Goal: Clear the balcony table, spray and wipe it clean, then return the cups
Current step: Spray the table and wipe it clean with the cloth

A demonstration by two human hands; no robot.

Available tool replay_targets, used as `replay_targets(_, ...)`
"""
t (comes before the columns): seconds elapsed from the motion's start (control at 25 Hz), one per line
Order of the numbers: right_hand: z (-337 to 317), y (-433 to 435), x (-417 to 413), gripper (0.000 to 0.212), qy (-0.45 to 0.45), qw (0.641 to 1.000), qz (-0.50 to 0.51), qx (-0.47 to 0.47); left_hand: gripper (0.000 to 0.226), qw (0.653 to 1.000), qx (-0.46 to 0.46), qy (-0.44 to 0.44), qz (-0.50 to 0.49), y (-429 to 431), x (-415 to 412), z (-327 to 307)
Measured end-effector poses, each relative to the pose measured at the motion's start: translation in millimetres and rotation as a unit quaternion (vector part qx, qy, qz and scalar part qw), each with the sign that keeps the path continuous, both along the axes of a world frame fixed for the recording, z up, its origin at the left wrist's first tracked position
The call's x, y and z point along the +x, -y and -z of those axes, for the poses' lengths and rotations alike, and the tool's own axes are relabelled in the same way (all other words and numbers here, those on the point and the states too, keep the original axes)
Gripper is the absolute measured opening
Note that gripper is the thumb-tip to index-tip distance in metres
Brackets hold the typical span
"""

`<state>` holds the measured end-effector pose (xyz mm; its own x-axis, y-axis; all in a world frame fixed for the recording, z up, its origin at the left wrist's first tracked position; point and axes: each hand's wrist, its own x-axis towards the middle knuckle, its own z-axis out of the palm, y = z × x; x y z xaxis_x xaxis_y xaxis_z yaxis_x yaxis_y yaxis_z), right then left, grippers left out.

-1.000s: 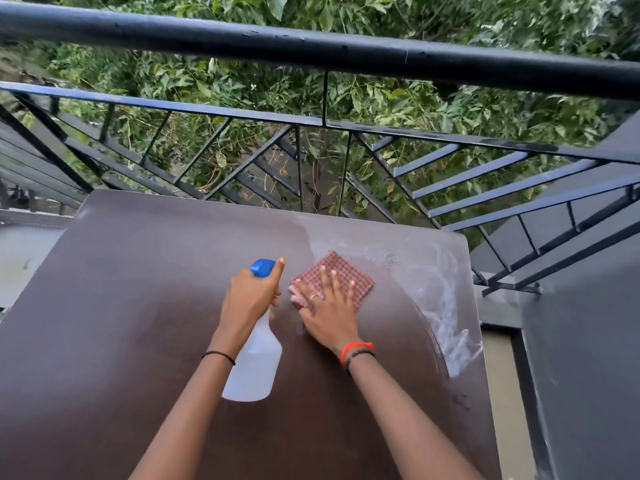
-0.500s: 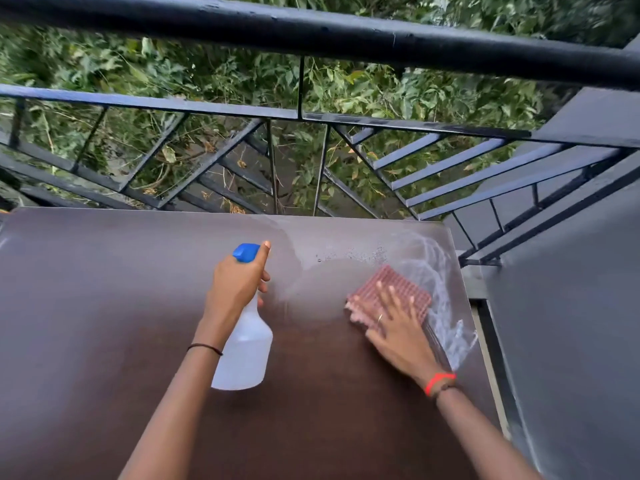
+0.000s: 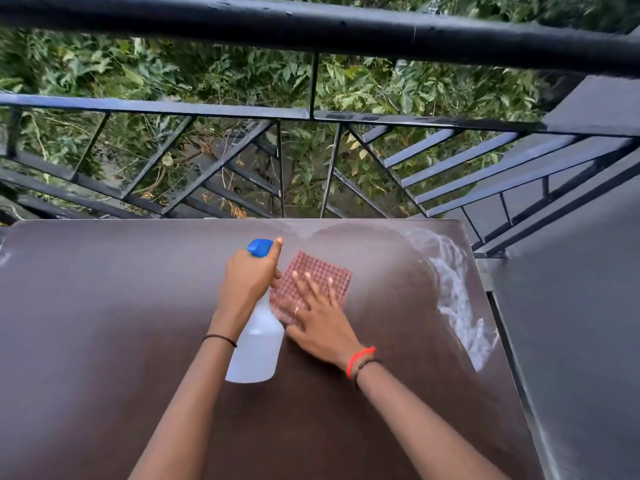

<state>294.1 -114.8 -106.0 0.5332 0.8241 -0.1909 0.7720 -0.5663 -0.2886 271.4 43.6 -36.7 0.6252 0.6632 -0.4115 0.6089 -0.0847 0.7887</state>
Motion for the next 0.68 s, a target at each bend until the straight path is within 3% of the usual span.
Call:
replay_targets(0.16, 1.2, 74.1, -37.1, 0.072, 0.017, 0.999, -0.025, -0.019, 0.051, 1.0, -0.021, 0.0, -0.005, 1.3, 14.4, -2.4)
replay_targets(0.32, -1.0, 129.2, -30.8, 0.079, 0.058, 0.997, 0.028, -0.043, 0.058, 1.0, -0.013, -0.014, 0.0, 3.6, 25.7, -9.3)
replay_targets(0.44, 0.2, 128.3, -28.9, 0.076, 0.041, 0.997, 0.038, -0.051, 0.063, 0.999, 0.019, -0.026, 0.014, 0.4, 28.3, -10.3)
replay_targets(0.68, 4.3, 128.3, -28.5, 0.074, 0.032, 0.997, 0.042, -0.056, 0.057, 1.0, -0.002, 0.007, -0.016, -6.5, 24.0, -8.8)
